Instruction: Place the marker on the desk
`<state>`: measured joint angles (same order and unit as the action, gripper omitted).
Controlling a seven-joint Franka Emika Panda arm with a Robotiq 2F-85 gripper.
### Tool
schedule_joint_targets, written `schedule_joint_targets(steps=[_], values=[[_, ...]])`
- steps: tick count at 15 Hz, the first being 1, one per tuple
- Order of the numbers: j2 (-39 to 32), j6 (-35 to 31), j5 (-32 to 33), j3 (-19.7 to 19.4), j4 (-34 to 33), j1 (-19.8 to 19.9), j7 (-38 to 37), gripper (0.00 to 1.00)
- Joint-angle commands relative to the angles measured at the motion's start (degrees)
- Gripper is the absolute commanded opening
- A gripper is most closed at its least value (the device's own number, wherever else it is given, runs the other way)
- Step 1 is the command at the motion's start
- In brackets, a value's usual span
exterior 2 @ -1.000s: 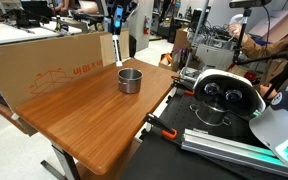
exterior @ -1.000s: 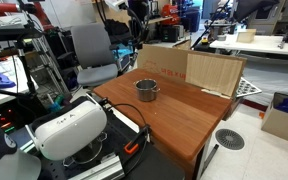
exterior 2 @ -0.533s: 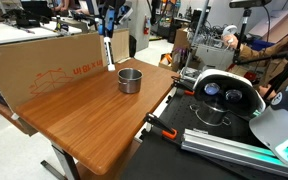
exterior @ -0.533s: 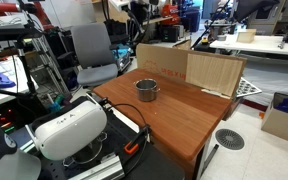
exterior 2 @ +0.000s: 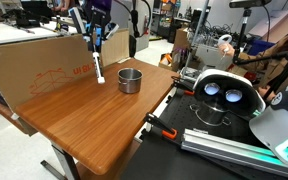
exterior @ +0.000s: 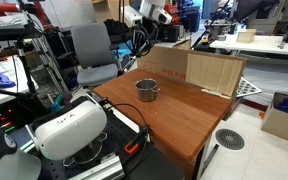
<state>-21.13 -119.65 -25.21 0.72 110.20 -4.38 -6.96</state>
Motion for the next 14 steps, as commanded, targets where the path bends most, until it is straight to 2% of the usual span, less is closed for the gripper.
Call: schedule_joint_targets(steps=[1, 8, 14], values=[[-5.98, 5.31, -0.95, 1.61, -7.52, 1.69, -1.08, 0.06], [-16.14, 10.28, -0.88, 1.92, -17.28, 2.70, -1.77, 0.06], [-24.43, 11.64, 0.38, 1.27, -24.35, 2.30, -6.29, 0.06]])
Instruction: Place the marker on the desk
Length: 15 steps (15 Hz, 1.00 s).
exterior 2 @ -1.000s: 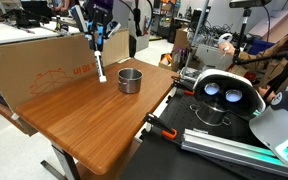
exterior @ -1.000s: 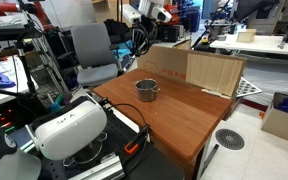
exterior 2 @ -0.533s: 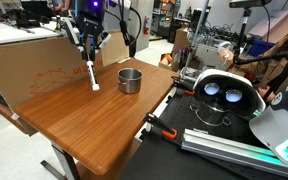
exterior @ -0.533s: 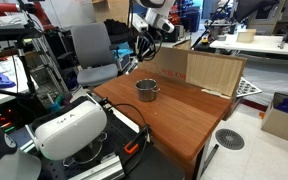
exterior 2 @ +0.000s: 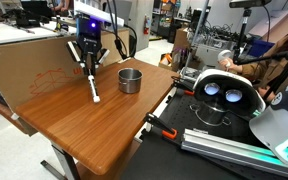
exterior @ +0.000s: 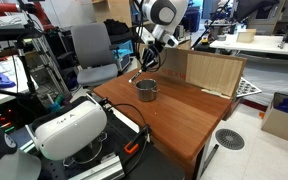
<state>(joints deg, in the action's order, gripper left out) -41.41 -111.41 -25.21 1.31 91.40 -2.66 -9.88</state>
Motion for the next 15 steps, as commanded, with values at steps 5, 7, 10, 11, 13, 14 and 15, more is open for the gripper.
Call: schedule_joint_targets(steps=[5, 7, 10, 11, 13, 14, 15], values=[[-8.87, 3.93, 1.63, 0.30, -10.22, -0.26, -7.20, 0.06], [-10.15, 5.28, 2.20, 0.23, -11.99, -0.44, -8.33, 0.50], [-11.30, 7.25, 2.65, 0.26, -14.10, -0.43, -9.17, 0.70], [-11.52, 7.87, 2.65, 0.31, -14.68, -0.38, -9.17, 0.77], [-11.84, 8.67, 2.65, 0.32, -15.54, -0.36, -9.30, 0.91], [-11.79, 8.83, 2.64, 0.31, -15.63, -0.39, -9.23, 0.99], [-11.68, 9.14, 2.63, 0.34, -15.73, -0.40, -9.14, 1.00]])
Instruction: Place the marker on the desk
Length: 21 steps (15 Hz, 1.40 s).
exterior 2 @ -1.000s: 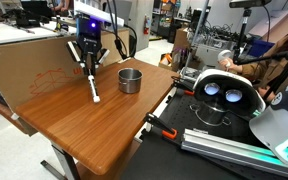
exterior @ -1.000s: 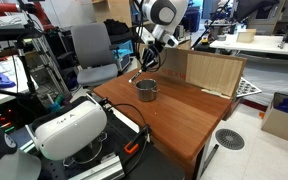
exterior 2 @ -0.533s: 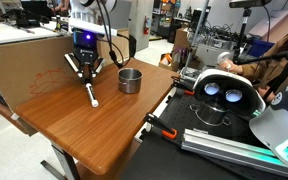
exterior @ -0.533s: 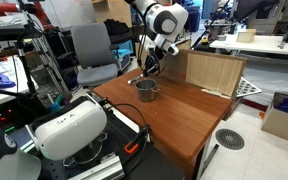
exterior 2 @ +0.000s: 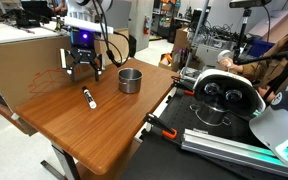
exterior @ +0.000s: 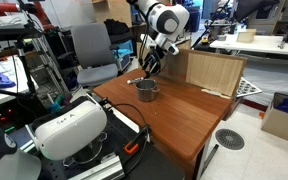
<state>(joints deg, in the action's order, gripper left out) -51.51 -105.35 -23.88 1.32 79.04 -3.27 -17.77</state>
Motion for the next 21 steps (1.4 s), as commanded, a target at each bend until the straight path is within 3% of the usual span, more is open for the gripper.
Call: schedule_joint_targets(steps=[1, 11, 17, 21], values=[[-1.37, 3.05, 1.32, 0.32, -3.26, 0.16, -1.12, 1.00], [6.92, -0.61, 1.41, 0.93, 4.29, -0.39, 3.30, 1.00], [20.04, -4.75, 1.90, 1.01, 17.19, -0.94, 8.16, 1.00], [29.70, -11.26, 0.91, 1.02, 28.09, -0.79, 9.97, 1.00]])
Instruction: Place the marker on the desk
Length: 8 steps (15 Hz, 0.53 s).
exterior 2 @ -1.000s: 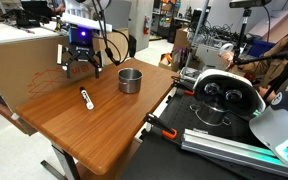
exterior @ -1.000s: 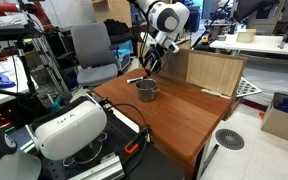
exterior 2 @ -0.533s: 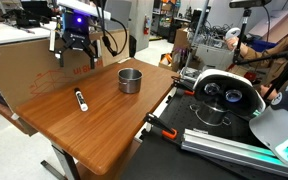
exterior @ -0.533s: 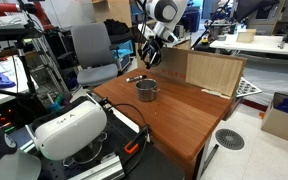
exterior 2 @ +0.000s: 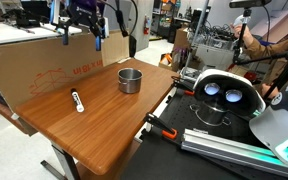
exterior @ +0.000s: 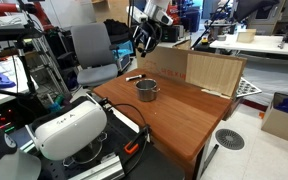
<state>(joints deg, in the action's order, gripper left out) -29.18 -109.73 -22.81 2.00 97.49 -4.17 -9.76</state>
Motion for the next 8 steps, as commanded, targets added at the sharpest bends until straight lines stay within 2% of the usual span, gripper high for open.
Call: schedule_joint_targets(steps=[1, 2, 4, 8], values=[[9.51, -9.01, 0.31, 0.17, 12.34, -0.05, 1.98, 1.00], [4.61, -3.54, 0.25, 0.50, 5.45, 0.48, 0.47, 1.00], [7.88, -6.13, 0.23, 0.50, 9.66, 0.49, 0.75, 1.00], [8.56, -7.31, 0.23, 0.51, 11.08, 0.50, 1.00, 1.00]])
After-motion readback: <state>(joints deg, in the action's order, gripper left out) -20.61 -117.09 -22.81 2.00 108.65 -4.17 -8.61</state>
